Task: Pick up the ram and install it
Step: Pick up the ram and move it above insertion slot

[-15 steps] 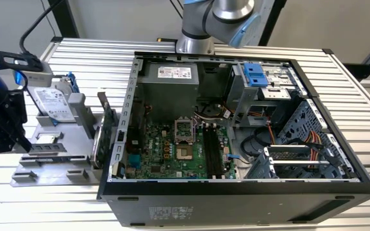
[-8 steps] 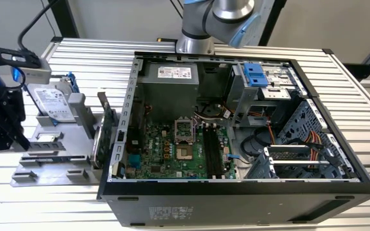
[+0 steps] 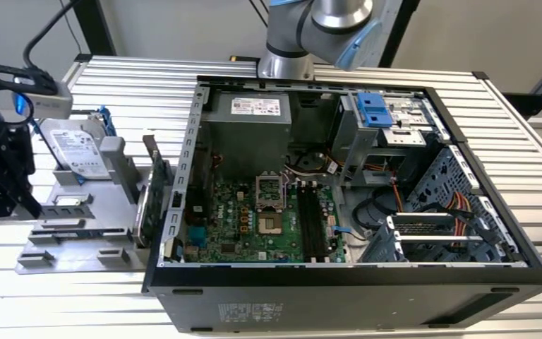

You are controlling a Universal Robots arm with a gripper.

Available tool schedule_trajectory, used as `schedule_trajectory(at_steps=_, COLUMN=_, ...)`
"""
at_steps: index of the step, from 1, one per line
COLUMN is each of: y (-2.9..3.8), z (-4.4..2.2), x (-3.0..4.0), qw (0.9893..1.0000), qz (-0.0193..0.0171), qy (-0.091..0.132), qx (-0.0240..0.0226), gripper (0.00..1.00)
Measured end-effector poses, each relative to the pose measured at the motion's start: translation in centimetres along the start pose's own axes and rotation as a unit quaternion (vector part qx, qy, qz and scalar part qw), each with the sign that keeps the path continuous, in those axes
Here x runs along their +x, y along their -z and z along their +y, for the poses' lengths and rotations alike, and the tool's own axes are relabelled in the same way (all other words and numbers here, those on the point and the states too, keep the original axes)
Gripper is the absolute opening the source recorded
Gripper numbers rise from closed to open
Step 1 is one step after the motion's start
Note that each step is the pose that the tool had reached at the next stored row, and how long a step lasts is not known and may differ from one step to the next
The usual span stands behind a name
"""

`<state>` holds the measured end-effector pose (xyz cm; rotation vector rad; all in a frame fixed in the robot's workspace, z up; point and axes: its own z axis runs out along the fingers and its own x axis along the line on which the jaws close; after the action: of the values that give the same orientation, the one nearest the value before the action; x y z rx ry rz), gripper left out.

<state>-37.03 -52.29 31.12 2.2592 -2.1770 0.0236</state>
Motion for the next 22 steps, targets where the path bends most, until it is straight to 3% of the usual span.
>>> schedule_trajectory(at_steps=8, y=1.24, z=-0.01, x=0.02, qw=1.0000, qz=0.0000, qy=0.000, qx=0.0000, gripper=0.00)
schedule_trajectory(at_steps=15, y=2.96, z=-0.02, x=0.04, qw=1.0000, qz=0.0000, qy=0.000, qx=0.0000, gripper=0.00)
schedule_trajectory(at_steps=22, y=3.88, z=-0.03, x=0.05, qw=1.0000, qz=0.0000, qy=0.000, qx=0.0000, gripper=0.00)
